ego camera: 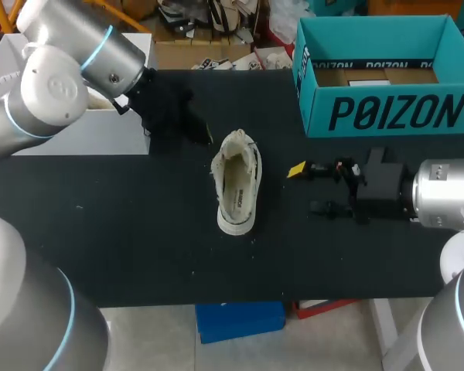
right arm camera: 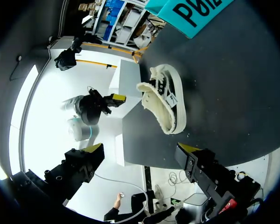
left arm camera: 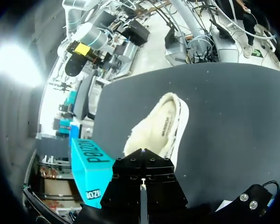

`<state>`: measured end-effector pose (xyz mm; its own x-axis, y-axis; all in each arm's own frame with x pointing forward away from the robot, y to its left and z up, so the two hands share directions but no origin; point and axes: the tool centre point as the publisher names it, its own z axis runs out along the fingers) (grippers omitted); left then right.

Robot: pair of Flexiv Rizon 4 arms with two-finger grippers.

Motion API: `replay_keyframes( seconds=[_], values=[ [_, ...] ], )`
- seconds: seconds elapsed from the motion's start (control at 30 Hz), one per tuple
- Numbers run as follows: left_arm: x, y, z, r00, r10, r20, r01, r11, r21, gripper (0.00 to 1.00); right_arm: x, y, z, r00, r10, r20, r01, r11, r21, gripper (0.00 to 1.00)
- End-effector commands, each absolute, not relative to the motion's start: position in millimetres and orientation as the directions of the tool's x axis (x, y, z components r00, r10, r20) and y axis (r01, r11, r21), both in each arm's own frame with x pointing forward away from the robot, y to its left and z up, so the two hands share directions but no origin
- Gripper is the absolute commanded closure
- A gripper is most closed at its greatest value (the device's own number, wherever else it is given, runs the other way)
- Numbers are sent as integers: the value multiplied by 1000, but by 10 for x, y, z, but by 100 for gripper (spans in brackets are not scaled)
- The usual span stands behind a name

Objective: Take the shoe out of the shoebox, open the shoe tongue, remove and reinsert the insole, then place the shoe into the shoebox

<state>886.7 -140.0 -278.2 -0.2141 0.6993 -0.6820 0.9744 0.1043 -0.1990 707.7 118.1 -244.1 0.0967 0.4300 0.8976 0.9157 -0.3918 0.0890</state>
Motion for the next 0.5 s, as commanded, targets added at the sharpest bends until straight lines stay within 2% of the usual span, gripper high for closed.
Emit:
replay_keyframes(
  seconds=[0.03,0.5],
  values=[
    [9037,-1537,-2826,-218,705,-675,974,110,-199,100,7082,1194,-2441,98,431,897,915,-393,89,0],
    [9287,-1791,-3208,-244,736,-631,967,140,-211,100,7082,1194,-2441,98,431,897,915,-393,89,0]
  ],
)
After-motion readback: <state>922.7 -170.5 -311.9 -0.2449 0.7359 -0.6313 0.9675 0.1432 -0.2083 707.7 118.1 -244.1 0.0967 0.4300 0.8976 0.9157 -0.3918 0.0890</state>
